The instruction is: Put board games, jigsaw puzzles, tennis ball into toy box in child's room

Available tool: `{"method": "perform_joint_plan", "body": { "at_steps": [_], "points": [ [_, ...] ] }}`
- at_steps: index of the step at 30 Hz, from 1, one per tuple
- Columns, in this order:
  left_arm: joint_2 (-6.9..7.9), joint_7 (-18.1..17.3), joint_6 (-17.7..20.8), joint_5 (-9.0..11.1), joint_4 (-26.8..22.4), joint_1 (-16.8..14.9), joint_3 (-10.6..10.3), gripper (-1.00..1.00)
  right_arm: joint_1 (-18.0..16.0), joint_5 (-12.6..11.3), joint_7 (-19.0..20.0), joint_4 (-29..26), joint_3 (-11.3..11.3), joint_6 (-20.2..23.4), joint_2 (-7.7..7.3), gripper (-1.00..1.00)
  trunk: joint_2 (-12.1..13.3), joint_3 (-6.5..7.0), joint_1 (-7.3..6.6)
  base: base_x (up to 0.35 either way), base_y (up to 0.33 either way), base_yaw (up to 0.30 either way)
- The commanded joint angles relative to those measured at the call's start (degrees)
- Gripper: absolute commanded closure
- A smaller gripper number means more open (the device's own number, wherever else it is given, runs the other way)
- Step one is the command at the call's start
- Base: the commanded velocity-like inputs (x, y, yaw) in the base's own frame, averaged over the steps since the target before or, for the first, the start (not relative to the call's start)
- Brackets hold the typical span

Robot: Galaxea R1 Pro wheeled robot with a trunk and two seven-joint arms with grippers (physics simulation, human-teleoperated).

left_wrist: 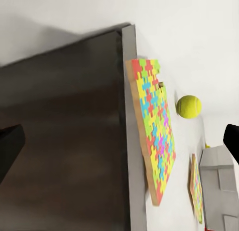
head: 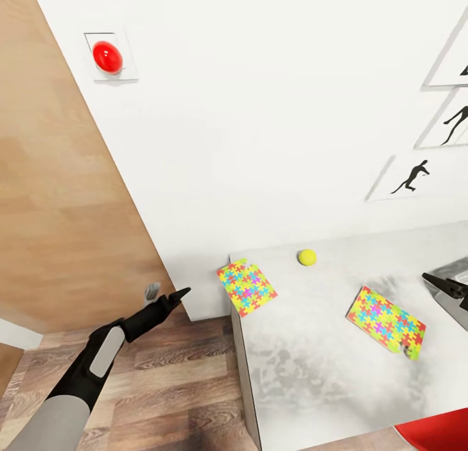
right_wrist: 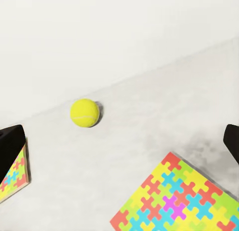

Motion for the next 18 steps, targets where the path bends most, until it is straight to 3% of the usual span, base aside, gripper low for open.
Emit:
{"method": "perform_joint_plan", "body": {
  "at_steps": [1, 9, 18],
  "points": [
    [-0.01, -0.1, 0.4, 0.3, 0.0, 0.0, 0.1, -1.00, -0.1, -0.1, 0.1, 0.0, -0.1, 0.3, -0.01, -1.00, -0.1, -0.09, 0.03, 0.000, 0.000, -0.009],
    [-0.01, 0.7, 0.4, 0.3, 0.0, -0.1, 1.5, -1.00, -0.1, -0.1, 0.1, 0.0, -0.1, 0.3, 0.03, -1.00, -0.1, -0.09, 0.03, 0.000, 0.000, -0.005],
    [0.00, 4.2, 0.4, 0.3, -0.1, -0.1, 4.3, -1.00, -0.1, -0.1, 0.1, 0.0, -0.1, 0.3, 0.05, -1.00, -0.1, -0.09, 0.03, 0.000, 0.000, -0.001]
  ]
}}
